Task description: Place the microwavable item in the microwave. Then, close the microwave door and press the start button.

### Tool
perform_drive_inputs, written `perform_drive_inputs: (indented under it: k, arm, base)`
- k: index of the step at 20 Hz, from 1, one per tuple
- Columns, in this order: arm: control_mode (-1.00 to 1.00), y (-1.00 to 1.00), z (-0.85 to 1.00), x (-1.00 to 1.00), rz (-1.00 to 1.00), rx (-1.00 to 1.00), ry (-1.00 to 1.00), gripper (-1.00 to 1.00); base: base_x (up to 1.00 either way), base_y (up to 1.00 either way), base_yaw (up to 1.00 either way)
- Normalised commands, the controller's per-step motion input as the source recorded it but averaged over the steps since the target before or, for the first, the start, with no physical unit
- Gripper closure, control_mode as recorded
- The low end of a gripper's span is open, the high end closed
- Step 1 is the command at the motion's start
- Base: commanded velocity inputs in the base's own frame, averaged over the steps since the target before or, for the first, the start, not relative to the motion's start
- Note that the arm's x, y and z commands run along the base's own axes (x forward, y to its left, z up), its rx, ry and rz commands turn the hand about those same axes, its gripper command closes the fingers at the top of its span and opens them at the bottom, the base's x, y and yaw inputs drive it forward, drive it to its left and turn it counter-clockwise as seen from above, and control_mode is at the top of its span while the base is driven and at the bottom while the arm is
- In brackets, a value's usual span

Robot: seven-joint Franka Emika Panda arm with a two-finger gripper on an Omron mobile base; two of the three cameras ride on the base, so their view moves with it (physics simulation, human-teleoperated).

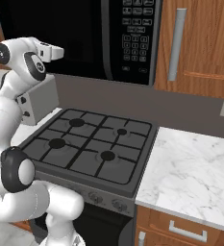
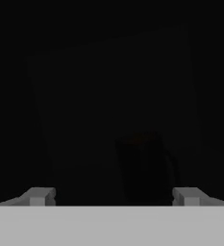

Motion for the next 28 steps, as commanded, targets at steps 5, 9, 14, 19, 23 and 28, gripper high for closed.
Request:
perform_drive_inputs:
  k: [5,9,14,19,23,28]
  arm:
    - [-1.0,0.0,0.25,-0.5,0.04,0.1,0.0,-1.0]
    - [-1.0,0.0,0.48,-1.0,0.01,0.18,0.0,-1.0]
    - [-1.0,-0.02,0.34,-1.0,0.02,0.26,0.0,-1.0]
    - [-1.0,-0.42,0.01,-1.0,0.03,0.45,0.0,-1.0]
    - [-1.0,-0.69,-0.12,-1.0,0.02,0.56,0.0,-1.0]
    - [-1.0,-0.84,-0.37,-0.88,0.01,0.59,0.0,-1.0]
  base:
    - [0.0,0.0,0.0]
    - [0.0,0.0,0.0]
    - [0.0,0.0,0.0]
    - [0.0,0.0,0.0]
    - [0.0,0.0,0.0]
    - [0.0,0.0,0.0]
